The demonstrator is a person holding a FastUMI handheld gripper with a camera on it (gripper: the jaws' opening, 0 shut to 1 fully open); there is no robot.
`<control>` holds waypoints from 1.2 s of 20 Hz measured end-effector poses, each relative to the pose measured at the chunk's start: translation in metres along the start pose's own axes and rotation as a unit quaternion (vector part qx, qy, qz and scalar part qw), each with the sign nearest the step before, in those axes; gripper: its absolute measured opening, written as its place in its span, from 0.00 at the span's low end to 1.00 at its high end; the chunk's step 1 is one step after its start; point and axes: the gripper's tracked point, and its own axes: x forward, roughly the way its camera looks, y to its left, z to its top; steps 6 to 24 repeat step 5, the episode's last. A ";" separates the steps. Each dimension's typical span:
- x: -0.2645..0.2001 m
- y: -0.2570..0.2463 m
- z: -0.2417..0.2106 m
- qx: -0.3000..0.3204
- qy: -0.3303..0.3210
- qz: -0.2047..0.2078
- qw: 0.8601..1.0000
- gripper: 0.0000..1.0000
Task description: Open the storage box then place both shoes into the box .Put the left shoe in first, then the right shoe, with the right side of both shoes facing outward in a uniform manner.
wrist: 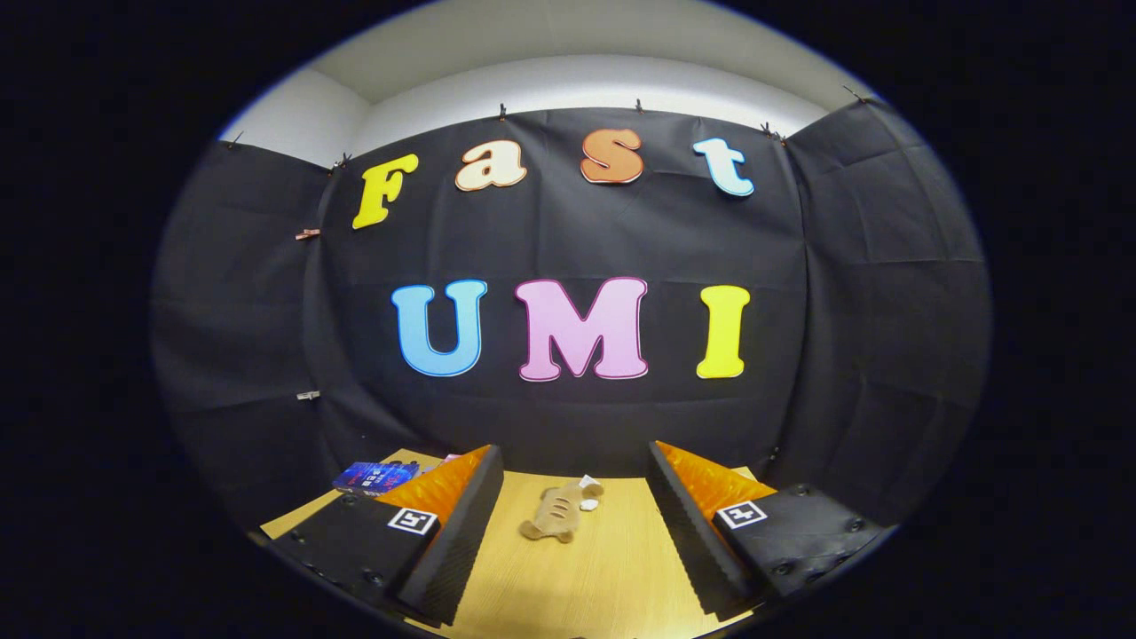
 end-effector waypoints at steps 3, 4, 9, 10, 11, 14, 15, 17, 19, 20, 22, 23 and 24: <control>-0.007 0.003 -0.009 -0.015 -0.003 0.003 1.000 0.98; -0.009 0.006 -0.012 -0.021 -0.005 0.006 1.000 0.98; -0.011 0.015 -0.015 -0.024 -0.004 0.011 1.000 0.98; -0.011 0.015 -0.015 -0.024 -0.004 0.011 1.000 0.98; -0.011 0.015 -0.015 -0.024 -0.004 0.011 1.000 0.98; -0.011 0.015 -0.015 -0.024 -0.004 0.011 1.000 0.98; -0.011 0.015 -0.015 -0.024 -0.004 0.011 1.000 0.98; -0.011 0.015 -0.015 -0.024 -0.004 0.011 1.000 0.98; -0.011 0.015 -0.015 -0.024 -0.004 0.011 1.000 0.98; -0.011 0.015 -0.015 -0.024 -0.004 0.011 1.000 0.98; -0.011 0.015 -0.015 -0.024 -0.004 0.011 1.000 0.98; -0.011 0.015 -0.015 -0.024 -0.004 0.011 1.000 0.98; -0.011 0.015 -0.015 -0.024 -0.004 0.011 1.000 0.98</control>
